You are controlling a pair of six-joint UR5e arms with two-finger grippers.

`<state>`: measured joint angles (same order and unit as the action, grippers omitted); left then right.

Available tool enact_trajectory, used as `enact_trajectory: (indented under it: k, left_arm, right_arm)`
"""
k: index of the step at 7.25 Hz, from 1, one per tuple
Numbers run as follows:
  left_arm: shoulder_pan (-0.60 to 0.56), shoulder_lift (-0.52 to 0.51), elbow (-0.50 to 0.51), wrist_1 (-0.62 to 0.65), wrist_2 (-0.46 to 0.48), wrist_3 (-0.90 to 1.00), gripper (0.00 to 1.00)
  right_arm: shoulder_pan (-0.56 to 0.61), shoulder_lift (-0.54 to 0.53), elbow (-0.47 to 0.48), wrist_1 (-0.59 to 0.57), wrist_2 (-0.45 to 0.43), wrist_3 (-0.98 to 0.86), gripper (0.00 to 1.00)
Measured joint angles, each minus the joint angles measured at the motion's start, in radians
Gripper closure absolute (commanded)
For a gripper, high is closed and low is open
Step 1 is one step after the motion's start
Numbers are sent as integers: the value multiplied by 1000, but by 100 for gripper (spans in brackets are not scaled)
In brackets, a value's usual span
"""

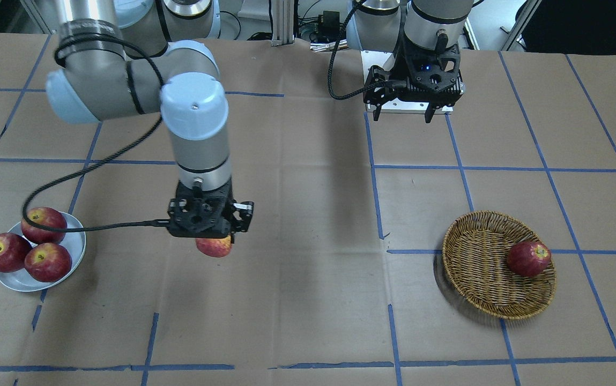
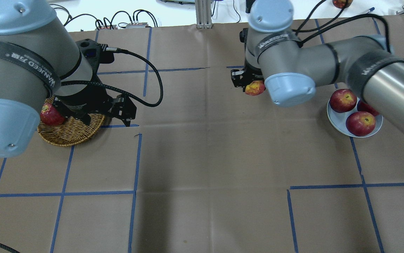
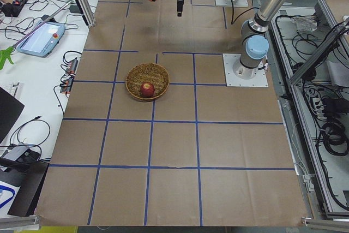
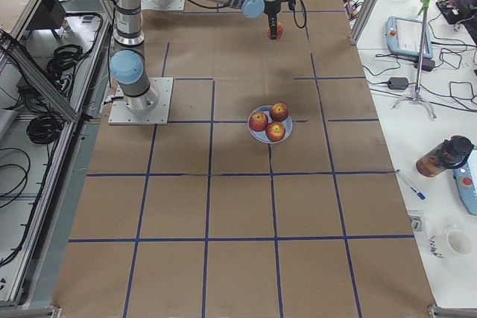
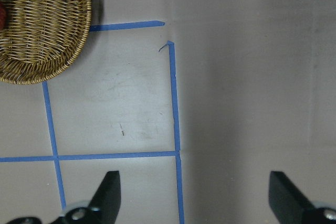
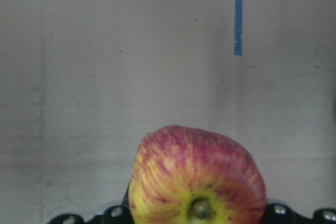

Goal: Transfer apple from basket to plate
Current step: 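Carry the apple to the white plate and lower it onto the apples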

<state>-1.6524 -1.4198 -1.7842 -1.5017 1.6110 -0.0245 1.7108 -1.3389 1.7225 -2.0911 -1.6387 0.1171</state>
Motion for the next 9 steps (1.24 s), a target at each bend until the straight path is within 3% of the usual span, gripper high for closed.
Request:
enact_trajectory:
  k: [4, 7, 9]
  left_arm:
    - [0, 1, 0, 0, 1, 0, 1]
    - [0, 1, 0, 0, 1, 0, 1]
    - [0, 1, 0, 0, 1, 0, 1]
  right_arm:
    - [-359, -116, 114, 32, 9, -482, 48]
    - [-542, -81, 122, -15, 46, -759, 48]
    - [-598, -24, 124, -35, 81, -842, 48]
